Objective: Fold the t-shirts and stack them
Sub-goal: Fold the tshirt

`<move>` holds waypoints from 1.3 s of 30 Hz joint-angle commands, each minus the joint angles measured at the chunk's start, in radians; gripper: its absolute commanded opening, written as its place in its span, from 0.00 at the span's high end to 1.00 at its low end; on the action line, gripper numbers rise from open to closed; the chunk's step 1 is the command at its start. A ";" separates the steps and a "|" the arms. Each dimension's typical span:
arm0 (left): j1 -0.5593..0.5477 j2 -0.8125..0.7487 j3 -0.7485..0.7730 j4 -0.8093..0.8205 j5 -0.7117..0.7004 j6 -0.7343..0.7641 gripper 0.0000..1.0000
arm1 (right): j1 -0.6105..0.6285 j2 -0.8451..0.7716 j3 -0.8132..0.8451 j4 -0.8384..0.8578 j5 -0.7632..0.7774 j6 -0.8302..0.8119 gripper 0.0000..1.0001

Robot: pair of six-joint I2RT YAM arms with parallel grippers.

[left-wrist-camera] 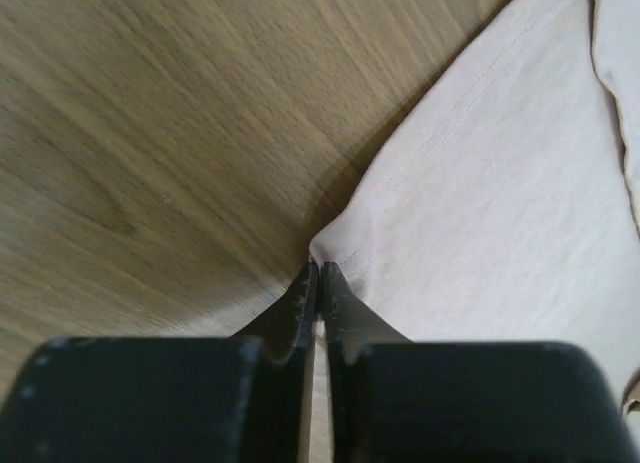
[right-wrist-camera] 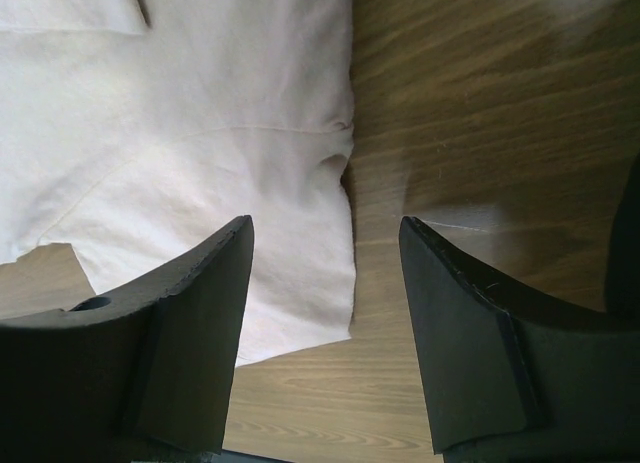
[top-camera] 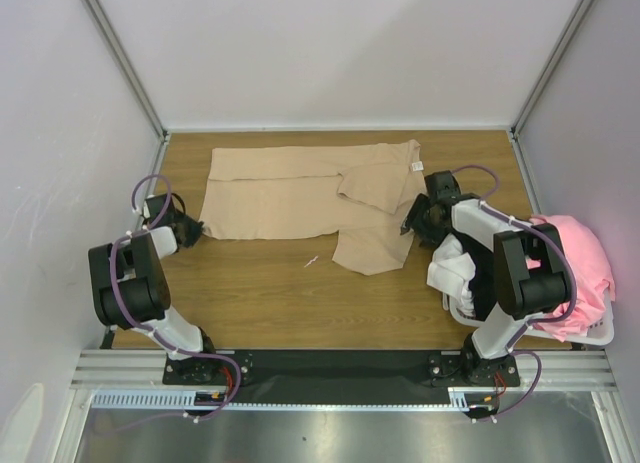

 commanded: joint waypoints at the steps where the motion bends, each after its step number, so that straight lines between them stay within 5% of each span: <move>1: 0.006 0.018 0.010 0.020 0.016 0.027 0.95 | 0.020 -0.025 -0.010 -0.002 0.025 0.028 0.35; 21: 0.006 0.021 0.034 -0.004 0.031 0.070 1.00 | 0.087 -0.012 -0.079 0.006 0.005 0.052 0.48; 27: 0.006 0.022 0.039 -0.006 0.042 0.077 1.00 | 0.106 0.049 -0.068 0.025 0.021 0.040 0.64; 32: 0.008 0.016 0.042 -0.006 0.045 0.080 1.00 | 0.106 0.038 -0.045 0.024 0.034 0.026 0.98; 39: 0.006 -0.028 0.080 -0.032 0.042 0.100 1.00 | 0.100 0.004 0.061 -0.028 0.042 0.002 1.00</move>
